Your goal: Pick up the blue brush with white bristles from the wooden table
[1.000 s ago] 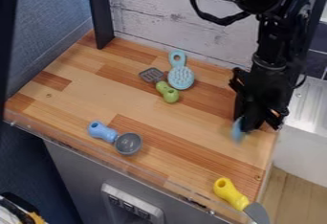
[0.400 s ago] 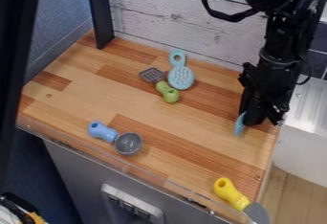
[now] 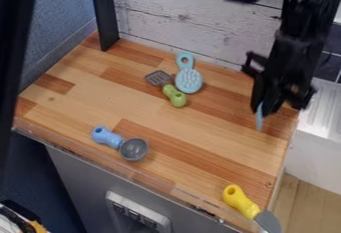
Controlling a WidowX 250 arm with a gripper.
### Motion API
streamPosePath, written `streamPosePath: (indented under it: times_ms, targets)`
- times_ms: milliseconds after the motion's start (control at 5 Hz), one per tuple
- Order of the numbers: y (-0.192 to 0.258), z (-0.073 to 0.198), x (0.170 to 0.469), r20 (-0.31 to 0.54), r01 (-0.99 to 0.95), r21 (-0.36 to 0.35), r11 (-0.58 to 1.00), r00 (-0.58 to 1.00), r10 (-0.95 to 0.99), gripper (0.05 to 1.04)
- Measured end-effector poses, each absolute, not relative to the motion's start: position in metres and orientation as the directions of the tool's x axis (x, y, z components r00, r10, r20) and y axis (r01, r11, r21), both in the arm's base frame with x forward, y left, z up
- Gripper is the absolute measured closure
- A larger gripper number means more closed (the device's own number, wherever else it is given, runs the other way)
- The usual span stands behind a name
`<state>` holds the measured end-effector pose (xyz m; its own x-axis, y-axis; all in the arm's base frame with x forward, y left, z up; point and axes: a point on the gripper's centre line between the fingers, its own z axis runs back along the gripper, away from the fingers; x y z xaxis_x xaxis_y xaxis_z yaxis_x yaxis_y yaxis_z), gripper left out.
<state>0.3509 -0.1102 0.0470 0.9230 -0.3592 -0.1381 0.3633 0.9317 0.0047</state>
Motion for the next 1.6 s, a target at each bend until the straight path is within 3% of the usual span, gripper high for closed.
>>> streamPosePath:
  times_ms: [200, 400, 600, 800, 1000, 1400, 1600]
  targets:
    - [-0.109, 0.078, 0.351, -0.154, 0.154, 0.031, 0.988, 0.977, -0.147, 0.979]
    - [-0.104, 0.089, 0.35, -0.173, -0.073, 0.063, 0.995, 0.981, 0.083, 0.979]
    - [-0.104, 0.111, 0.355, -0.123, -0.258, 0.06, 0.964, 0.957, 0.264, 0.979]
    - [-0.105, 0.112, 0.353, -0.132, -0.302, 0.069, 0.951, 0.942, 0.309, 0.979]
    - [-0.104, 0.113, 0.353, -0.143, -0.222, 0.063, 0.973, 0.963, 0.229, 0.979]
    - [-0.101, 0.114, 0.353, -0.157, 0.126, 0.033, 0.992, 0.98, -0.119, 0.979]
    - [-0.098, 0.119, 0.354, -0.129, 0.248, 0.022, 0.969, 0.961, -0.243, 0.979]
